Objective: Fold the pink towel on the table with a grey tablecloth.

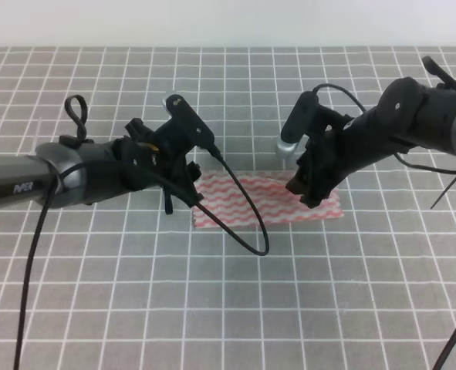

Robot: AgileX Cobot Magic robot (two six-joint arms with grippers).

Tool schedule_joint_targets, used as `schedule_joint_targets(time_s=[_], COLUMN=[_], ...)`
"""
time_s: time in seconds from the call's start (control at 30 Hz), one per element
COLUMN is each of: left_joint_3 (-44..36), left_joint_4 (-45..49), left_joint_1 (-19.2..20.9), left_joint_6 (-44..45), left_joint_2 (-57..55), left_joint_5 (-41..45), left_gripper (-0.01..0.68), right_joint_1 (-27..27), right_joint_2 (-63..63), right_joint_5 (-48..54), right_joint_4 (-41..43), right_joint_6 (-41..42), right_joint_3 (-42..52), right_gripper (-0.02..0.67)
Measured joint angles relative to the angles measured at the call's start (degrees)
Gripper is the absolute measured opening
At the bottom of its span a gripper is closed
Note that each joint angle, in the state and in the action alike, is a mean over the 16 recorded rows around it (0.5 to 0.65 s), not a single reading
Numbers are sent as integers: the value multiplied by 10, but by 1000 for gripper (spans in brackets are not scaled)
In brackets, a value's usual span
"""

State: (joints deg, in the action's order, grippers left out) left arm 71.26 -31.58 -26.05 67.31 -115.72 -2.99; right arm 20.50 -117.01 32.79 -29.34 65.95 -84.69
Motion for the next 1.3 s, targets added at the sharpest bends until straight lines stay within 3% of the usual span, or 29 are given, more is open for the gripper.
schedule_joint_targets(time_s=[0.43, 0.97, 1.3], left_joint_3=[0, 0, 0], left_joint_4=[0, 0, 0], left_joint_1=[3, 3, 3], left_joint_6=[0, 1, 2], left_joint_2=[0, 0, 0], left_joint_5=[1, 1, 1], left_gripper=[340, 341, 341], right_joint_1=[0, -9, -10], right_joint_2=[-11, 2, -12], right_joint_5=[-43, 147, 140], right_joint_4=[4, 6, 5], right_joint_6=[-1, -40, -18], right_joint_3=[-12, -94, -76], right_gripper=[365, 364, 364])
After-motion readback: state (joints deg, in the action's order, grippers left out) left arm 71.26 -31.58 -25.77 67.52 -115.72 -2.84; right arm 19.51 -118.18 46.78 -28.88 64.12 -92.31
